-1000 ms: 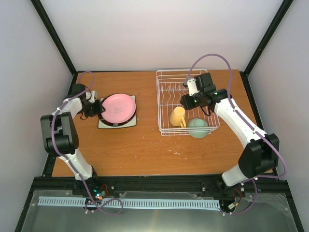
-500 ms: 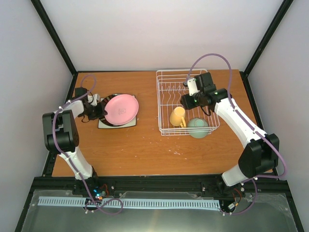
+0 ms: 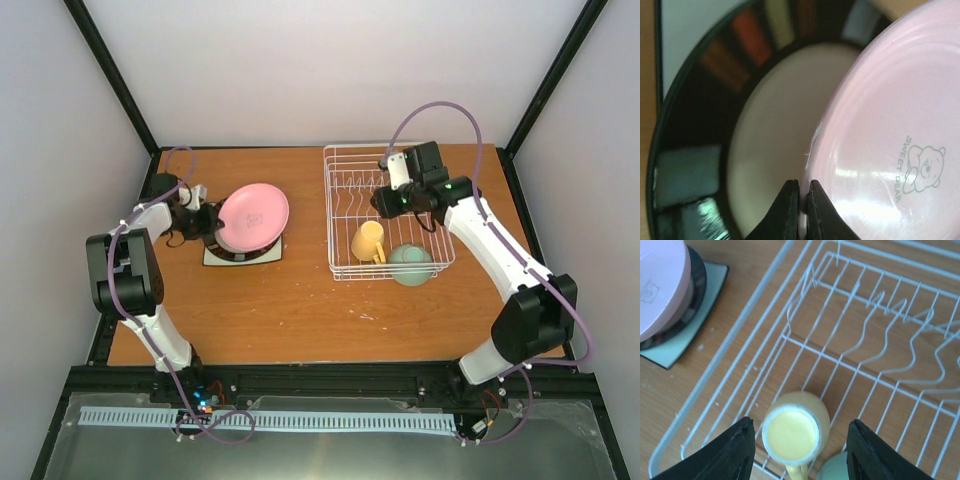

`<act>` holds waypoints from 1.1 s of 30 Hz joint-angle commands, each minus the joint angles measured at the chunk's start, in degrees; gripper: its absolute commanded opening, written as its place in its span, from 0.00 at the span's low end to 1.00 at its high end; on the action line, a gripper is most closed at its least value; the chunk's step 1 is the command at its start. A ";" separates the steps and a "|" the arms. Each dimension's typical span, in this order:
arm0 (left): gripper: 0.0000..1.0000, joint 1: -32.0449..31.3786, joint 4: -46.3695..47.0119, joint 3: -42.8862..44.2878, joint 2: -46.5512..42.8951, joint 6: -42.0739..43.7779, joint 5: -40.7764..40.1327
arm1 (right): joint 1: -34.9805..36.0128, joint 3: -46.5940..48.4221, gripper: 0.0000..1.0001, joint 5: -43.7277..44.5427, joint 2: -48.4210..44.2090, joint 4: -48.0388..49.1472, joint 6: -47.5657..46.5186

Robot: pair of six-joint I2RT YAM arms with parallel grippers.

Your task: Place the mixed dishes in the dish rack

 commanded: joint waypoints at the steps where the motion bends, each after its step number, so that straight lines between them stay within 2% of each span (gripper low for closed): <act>1: 0.01 0.25 2.59 7.53 -4.45 -2.37 8.87 | -0.34 6.79 0.51 -4.72 3.15 1.59 1.51; 5: 0.01 -0.39 4.55 12.23 -5.91 -5.95 12.50 | -0.32 12.65 0.53 -13.62 7.23 3.27 5.00; 11: 0.01 -6.30 0.73 22.35 -5.90 -4.49 5.46 | -0.30 22.22 0.56 -31.56 15.49 4.36 10.08; 16: 0.01 -8.30 0.60 26.50 -3.84 -5.72 6.76 | -0.30 23.36 0.59 -42.21 19.08 11.89 17.10; 28: 0.01 -9.31 1.43 25.44 -3.65 -6.93 7.91 | -0.82 24.53 0.64 -53.53 23.95 32.20 35.46; 33: 0.01 -10.44 3.34 26.47 -2.37 -8.62 8.85 | -0.74 26.86 0.65 -53.63 26.41 34.64 37.49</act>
